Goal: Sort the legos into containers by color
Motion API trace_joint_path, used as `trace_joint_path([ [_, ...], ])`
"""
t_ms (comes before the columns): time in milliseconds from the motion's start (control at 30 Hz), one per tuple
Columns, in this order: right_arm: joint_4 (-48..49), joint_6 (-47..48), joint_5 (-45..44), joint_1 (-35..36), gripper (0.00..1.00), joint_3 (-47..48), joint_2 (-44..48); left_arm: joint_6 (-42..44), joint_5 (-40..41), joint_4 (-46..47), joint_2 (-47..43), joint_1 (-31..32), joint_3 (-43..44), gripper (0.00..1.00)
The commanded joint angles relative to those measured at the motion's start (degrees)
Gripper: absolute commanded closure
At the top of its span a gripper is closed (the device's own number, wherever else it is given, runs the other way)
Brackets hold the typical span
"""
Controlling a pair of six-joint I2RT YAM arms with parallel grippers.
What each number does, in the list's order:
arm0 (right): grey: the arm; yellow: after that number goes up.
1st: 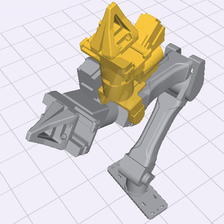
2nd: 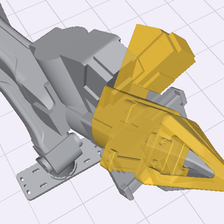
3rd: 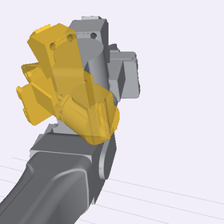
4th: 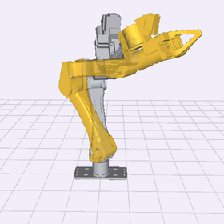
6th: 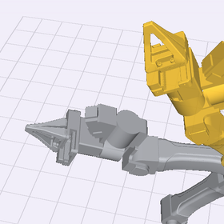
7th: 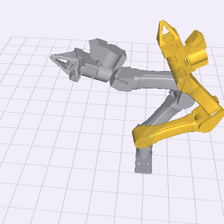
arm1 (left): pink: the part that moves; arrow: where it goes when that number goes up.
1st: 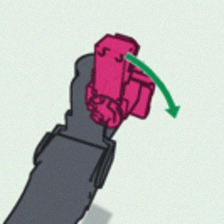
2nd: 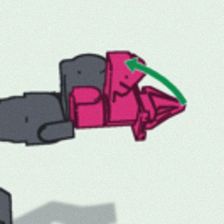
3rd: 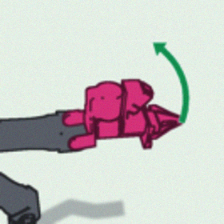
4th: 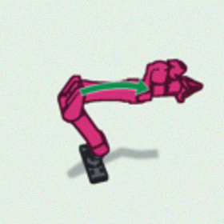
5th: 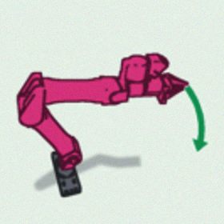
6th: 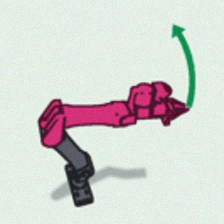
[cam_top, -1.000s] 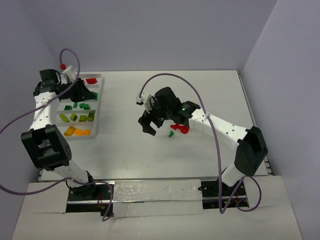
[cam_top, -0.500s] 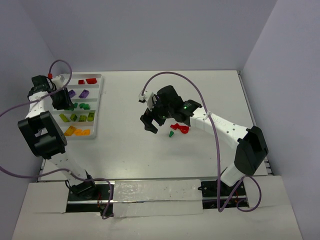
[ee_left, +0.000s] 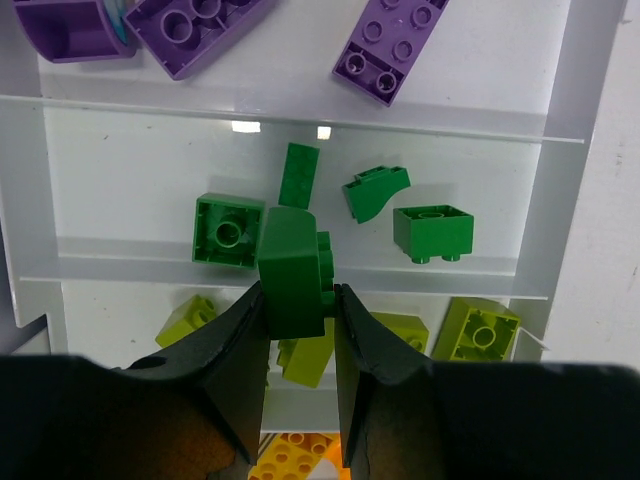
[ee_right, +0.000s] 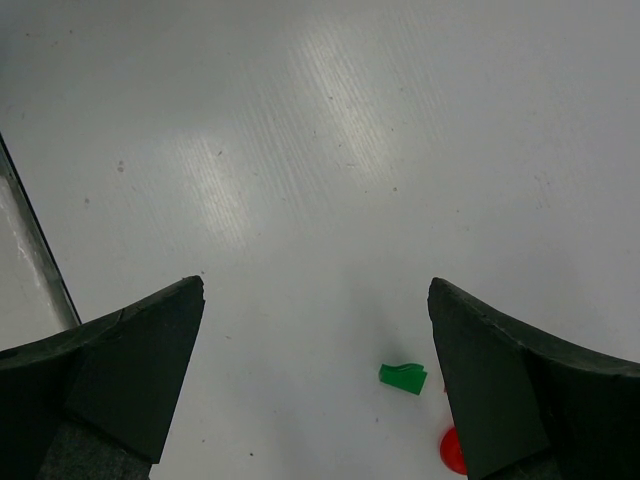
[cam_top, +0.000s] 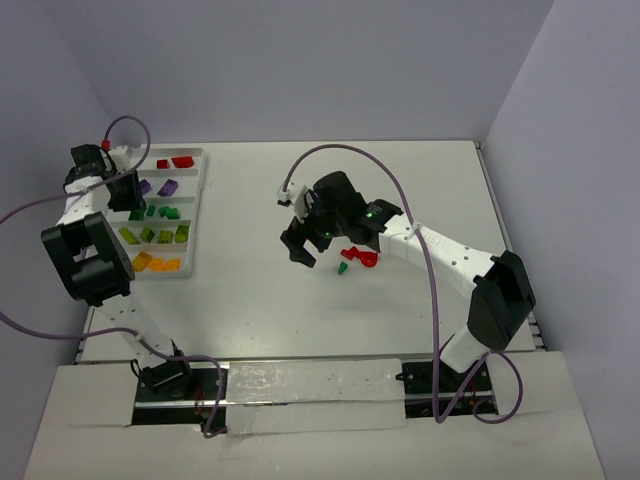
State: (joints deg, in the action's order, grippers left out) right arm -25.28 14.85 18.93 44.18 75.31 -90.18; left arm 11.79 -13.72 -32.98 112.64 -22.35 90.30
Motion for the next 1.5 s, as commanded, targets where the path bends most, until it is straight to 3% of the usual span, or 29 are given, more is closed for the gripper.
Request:
trace_joint_path([
  [0, -0.3, 0.4, 0.3, -0.5, 0.00, 1.0, -0.6, 1.3, 1.7, 2.7, 0.7, 1.0, 2.8, 0.73],
  [133, -0.4, 0.4, 0.3, -0.5, 0.00, 0.9, -0.8, 1.4, 2.1, 2.6, 1.9, 1.6, 3.4, 0.68],
  [333, -0.6, 0.6, 0.2, -0.5, 0.00, 0.9, -0.8, 1.9, 4.0, 3.0, 3.2, 2.9, 4.0, 0.47],
  [533, -0.8, 0.5, 0.2, -0.8, 0.00, 0.7, -0.3, 2.3, 4.7, 2.5, 2.3, 3.7, 5.4, 0.34],
  [600, -0.7, -0.1, 0.7, -1.6, 0.00, 0.7, 0.3, 2.4, 0.8, 1.4, 0.0, 3.8, 5.9, 0.34],
  [767, 0.3, -4.1, 4.6, -8.5, 0.00, 0.2, 3.3, 1.9, -20.3, 3.8, -13.5, 5.8, -1.7, 0.35],
  [833, 1.0, -6.7, 7.0, -13.2, 0.00, -0.6, 4.6, -0.6, -26.2, 7.3, -19.1, 10.1, -7.2, 0.35],
  [933, 1.4, -9.5, 9.6, -20.2, 0.00, -2.4, 6.4, -4.5, -27.9, 13.0, -26.3, 19.9, -16.1, 0.36],
  [1000, 1.4, -10.1, 10.2, -22.9, 0.00, -3.4, 7.5, -7.2, -24.6, 16.7, -30.3, 25.7, -23.0, 0.38],
  [1133, 0.8, -10.3, 9.2, -29.3, 0.00, -6.3, 10.2, -18.6, -13.0, 27.4, -32.0, 45.3, -33.9, 0.40],
  [1200, 0.5, -10.2, 8.3, -31.2, 0.00, -7.2, 11.2, -21.7, -6.2, 28.1, -30.2, 53.3, -34.9, 0.39],
  [1367, 1.0, -10.8, 7.7, -34.4, 0.00, -8.4, 13.7, -24.2, 0.7, 29.6, -22.3, 66.2, -32.8, 0.36],
  [1467, 0.9, -11.2, 8.1, -35.6, 0.00, -7.4, 13.9, -25.7, 4.4, 28.2, -16.2, 68.7, -27.6, 0.37],
])
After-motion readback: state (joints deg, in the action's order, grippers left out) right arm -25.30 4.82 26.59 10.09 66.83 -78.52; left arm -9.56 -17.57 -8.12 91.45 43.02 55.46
